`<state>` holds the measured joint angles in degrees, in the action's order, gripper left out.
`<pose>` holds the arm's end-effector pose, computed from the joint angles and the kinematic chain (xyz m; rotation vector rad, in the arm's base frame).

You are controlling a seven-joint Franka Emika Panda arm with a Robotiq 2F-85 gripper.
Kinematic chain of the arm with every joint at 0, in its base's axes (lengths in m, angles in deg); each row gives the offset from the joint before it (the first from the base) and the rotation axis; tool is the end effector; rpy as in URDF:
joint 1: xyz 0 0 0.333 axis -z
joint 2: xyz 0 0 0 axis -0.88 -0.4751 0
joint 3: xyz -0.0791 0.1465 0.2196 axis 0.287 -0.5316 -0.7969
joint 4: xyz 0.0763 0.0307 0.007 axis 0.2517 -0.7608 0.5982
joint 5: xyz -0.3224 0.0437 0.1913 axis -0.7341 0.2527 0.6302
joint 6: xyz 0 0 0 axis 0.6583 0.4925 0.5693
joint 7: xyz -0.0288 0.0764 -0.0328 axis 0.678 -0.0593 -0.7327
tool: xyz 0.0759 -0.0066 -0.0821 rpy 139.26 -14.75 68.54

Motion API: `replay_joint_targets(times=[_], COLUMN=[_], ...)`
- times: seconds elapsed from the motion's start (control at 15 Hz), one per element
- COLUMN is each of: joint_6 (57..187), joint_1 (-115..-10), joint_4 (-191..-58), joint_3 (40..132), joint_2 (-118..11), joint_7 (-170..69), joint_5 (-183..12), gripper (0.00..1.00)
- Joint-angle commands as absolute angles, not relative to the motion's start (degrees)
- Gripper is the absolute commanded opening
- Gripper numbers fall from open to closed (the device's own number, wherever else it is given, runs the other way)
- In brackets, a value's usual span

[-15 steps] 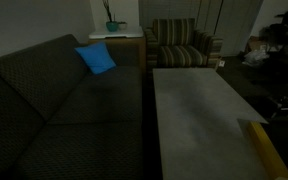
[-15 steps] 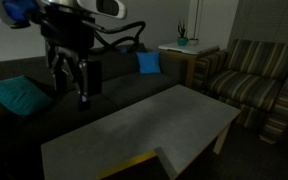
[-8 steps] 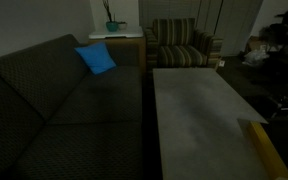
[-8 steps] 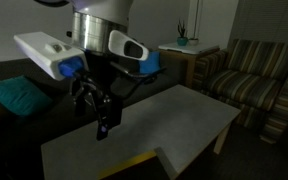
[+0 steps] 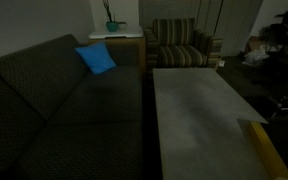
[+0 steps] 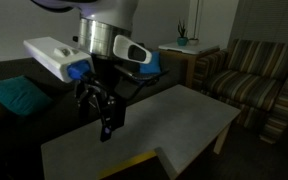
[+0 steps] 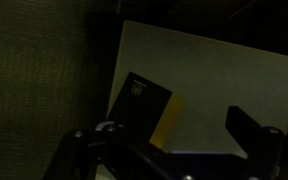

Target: Open the first page of the book

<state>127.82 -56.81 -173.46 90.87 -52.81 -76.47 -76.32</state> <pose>0.4139 -0.1068 0.1387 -3.0192 -0.0589 0.3964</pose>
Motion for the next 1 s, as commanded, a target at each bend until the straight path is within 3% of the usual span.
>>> replay_joint_targets(times=[0.0, 0.93], joint_6=[127.7, 126.3], joint_1=[-54.6, -53.2], joint_4=[-173.4, -160.9], joint_3=[88.7, 85.9], joint_2=[-52.7, -64.7], joint_7=[-75.7, -71.1], joint_5=[-77.3, -76.4], gripper=[1.0, 1.0])
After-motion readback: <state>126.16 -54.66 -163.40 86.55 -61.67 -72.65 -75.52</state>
